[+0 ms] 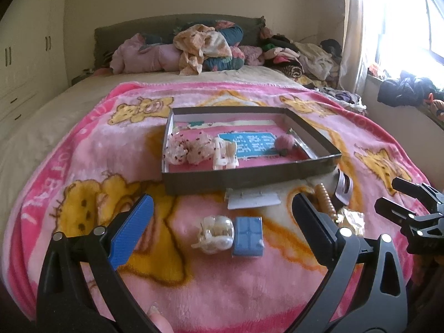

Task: Organize jewelry
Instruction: 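Withdraw both tools from the tray toward the remaining items, then grasp the clear hair claw with the left tool while the right tool grasps the yellow bangle bag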

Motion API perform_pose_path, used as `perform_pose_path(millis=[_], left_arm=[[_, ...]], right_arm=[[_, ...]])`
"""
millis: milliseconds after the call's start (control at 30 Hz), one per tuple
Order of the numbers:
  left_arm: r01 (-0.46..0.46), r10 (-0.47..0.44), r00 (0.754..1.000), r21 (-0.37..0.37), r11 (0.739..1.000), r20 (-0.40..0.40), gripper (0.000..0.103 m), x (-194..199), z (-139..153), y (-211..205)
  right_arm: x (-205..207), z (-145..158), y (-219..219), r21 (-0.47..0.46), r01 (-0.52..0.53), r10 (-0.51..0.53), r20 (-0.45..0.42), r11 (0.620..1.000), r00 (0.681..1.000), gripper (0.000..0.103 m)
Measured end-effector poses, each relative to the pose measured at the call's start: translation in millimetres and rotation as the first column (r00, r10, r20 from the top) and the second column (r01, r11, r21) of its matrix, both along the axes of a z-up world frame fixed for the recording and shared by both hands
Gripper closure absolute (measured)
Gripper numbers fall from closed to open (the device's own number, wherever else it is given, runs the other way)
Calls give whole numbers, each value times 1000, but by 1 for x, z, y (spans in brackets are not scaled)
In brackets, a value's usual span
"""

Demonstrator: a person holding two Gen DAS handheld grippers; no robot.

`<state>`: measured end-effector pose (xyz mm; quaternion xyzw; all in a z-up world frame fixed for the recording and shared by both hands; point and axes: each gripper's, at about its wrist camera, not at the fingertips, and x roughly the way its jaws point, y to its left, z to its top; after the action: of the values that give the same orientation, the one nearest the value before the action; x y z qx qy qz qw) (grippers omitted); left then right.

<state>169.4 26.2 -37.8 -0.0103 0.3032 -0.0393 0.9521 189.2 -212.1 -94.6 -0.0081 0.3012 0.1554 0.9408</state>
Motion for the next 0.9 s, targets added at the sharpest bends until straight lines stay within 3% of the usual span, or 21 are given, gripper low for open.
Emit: perform_pose_path(millis=[300,900], left_arm=[[-12,12,999,1,1000,-43,12,-1,-15,6],[-49,39,992,-79,996,-120,12,17,-49,31]], right_arm=[[-10,-16,8,-9,-18,17,-38,1000,999,7],[8,-56,23,-9,17,-18,-152,1000,988,7]])
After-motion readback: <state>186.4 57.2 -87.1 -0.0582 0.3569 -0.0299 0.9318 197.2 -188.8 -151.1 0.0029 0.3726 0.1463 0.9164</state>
